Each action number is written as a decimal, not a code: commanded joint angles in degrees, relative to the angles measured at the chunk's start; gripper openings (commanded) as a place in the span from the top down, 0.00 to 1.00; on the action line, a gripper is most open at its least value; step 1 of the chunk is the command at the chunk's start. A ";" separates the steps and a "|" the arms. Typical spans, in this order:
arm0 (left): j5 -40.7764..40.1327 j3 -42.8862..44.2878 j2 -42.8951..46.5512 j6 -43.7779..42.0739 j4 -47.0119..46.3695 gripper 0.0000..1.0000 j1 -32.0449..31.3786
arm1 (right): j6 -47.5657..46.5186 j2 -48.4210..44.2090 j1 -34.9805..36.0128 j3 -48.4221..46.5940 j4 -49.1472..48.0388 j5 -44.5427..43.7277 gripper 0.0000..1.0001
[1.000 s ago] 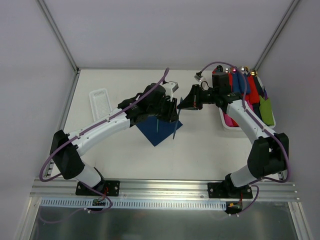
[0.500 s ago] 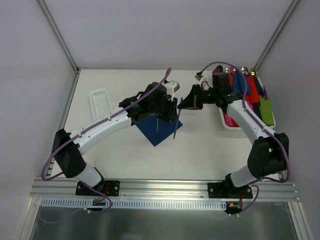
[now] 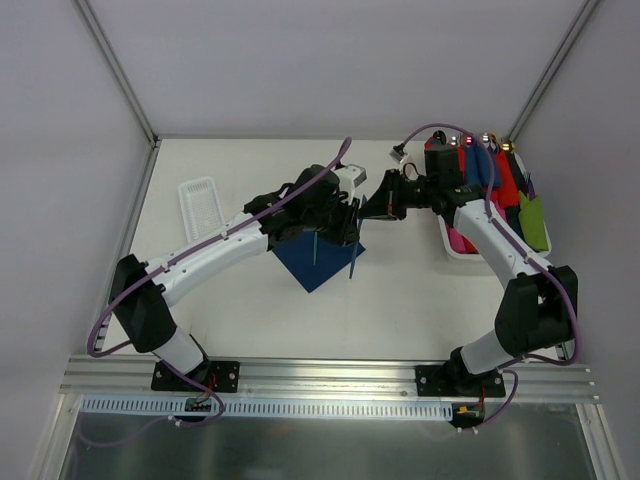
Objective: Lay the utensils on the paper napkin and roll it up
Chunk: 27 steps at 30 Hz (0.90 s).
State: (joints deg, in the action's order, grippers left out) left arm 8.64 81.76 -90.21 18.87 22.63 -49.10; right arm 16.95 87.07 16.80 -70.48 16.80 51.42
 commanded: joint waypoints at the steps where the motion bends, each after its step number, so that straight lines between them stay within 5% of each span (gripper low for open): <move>1: 1.64 1.48 -1.10 -0.77 0.39 0.79 -0.82 | 0.37 -0.23 0.25 -1.07 -1.33 1.40 1.00; 27: 0.67 -0.81 -0.58 0.11 -0.04 0.79 -0.82 | 0.72 0.03 -0.10 -1.15 -1.42 2.37 1.00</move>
State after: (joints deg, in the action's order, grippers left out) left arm 9.93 81.73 -90.74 18.87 22.98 -49.21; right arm 17.02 87.61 16.80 -70.48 16.69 51.86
